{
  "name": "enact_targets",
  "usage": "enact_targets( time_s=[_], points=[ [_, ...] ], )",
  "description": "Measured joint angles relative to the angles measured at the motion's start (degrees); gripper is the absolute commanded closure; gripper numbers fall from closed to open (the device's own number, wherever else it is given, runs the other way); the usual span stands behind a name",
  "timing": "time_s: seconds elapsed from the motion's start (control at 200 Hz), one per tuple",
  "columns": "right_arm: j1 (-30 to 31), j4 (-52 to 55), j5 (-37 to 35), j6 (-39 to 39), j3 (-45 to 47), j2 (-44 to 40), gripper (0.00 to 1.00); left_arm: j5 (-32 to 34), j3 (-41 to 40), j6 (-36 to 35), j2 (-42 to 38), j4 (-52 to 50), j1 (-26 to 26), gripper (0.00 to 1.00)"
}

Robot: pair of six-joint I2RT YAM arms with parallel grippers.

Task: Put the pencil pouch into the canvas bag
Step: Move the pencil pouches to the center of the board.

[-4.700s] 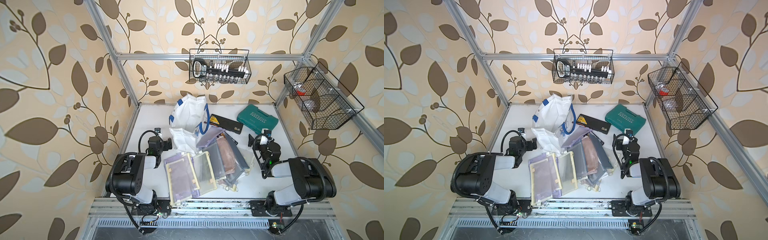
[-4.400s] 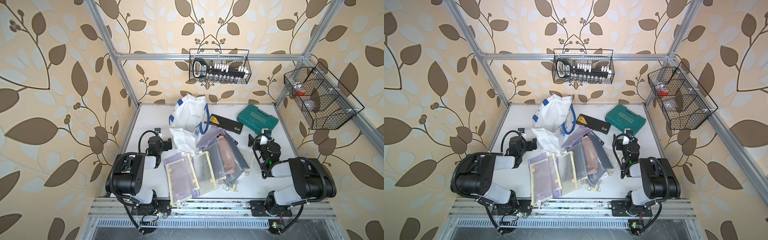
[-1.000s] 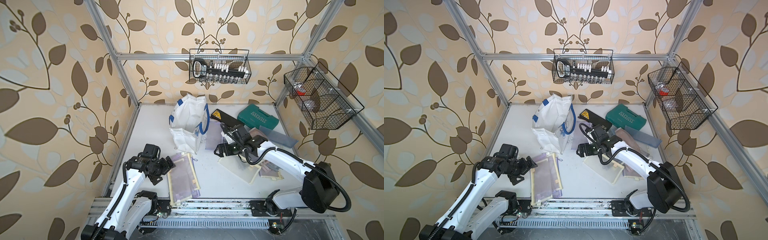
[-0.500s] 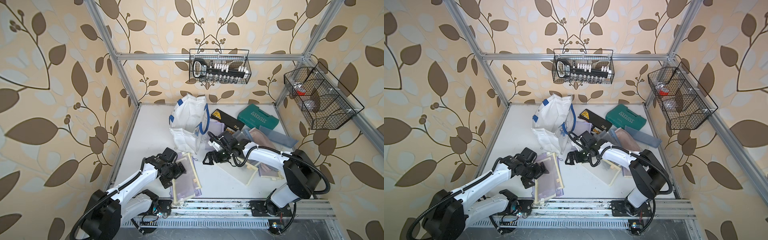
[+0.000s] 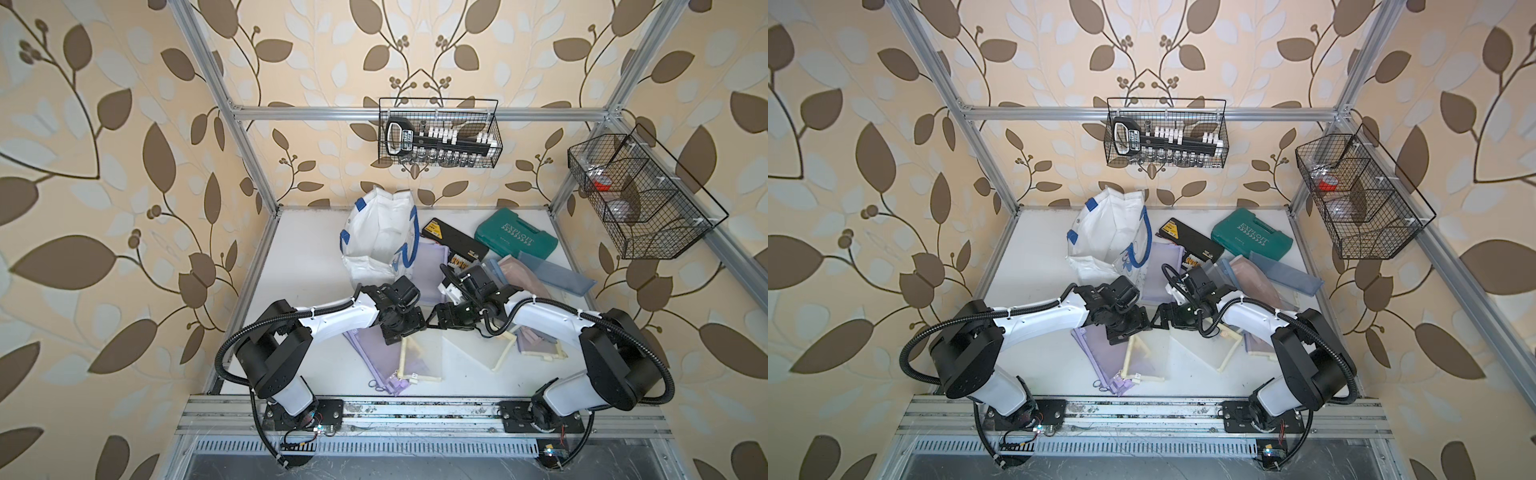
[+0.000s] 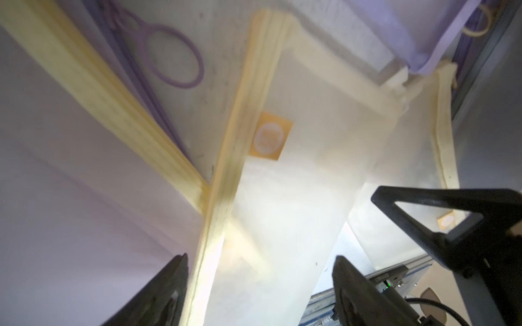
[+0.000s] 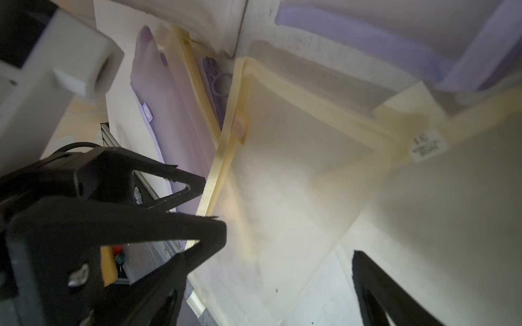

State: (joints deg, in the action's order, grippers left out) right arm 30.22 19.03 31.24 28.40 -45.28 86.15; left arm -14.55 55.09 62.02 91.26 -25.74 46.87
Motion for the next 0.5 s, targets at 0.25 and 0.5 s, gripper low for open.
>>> enact_targets(
  time_s=[0.25,0.5],
  points=[
    [-2.14,1.29,0.70,0.09,2.08,-1.29,0.18,0.39,-2.14,-0.42,-1.68,0.63,0.42,0.29],
    [-3.74,-0.48,4.48,1.09,7.02,-3.56,0.24,0.44,-8.04,0.00,-4.15,3.23,0.52,0.43]
  ],
)
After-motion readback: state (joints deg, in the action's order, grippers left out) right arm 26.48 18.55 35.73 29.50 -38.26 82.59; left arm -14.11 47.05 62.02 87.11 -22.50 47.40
